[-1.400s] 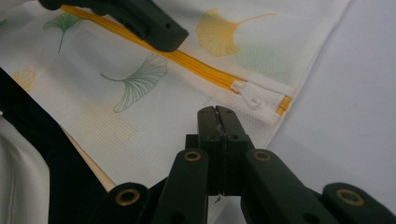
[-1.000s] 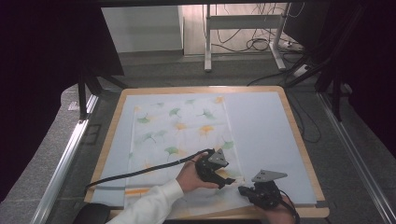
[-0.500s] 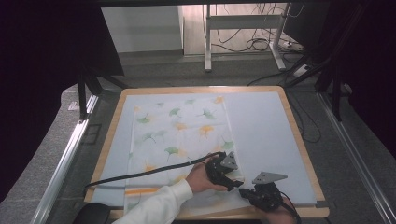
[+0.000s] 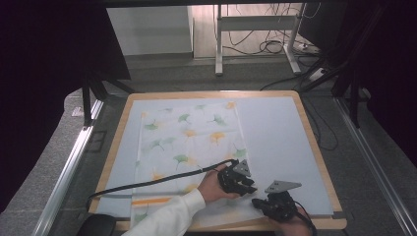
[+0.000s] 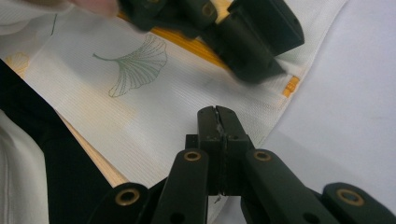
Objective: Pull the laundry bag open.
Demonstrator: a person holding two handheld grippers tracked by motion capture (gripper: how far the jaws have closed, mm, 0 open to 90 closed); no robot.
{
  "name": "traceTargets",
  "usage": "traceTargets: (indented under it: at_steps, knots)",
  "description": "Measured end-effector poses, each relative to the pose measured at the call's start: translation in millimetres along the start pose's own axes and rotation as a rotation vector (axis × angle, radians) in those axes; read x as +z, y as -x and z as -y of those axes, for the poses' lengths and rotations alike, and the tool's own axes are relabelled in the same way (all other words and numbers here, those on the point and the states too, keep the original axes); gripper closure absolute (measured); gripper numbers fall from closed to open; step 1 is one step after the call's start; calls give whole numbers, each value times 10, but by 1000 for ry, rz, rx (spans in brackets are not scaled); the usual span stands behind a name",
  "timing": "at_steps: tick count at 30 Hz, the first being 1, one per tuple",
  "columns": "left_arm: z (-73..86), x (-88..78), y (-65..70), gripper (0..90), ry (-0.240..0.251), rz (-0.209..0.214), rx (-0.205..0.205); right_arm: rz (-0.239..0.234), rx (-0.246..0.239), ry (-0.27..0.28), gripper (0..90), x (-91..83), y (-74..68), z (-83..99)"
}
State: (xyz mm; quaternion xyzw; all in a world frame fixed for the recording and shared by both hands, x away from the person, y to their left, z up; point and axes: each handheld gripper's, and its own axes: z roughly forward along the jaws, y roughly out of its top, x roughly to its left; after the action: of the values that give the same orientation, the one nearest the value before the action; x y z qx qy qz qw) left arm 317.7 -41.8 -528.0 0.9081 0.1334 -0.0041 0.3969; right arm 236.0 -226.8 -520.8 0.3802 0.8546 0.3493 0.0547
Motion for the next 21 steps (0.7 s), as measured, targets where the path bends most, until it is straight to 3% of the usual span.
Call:
traceTargets:
  at_steps: [8, 21]
  knots:
    - [-11, -18, 12, 831, 10, 8, -25, 0, -1, -1, 889, 7, 15, -10]
    - [8, -21, 44, 843, -10, 2, -7, -2, -2, -4, 888, 7, 22, -14]
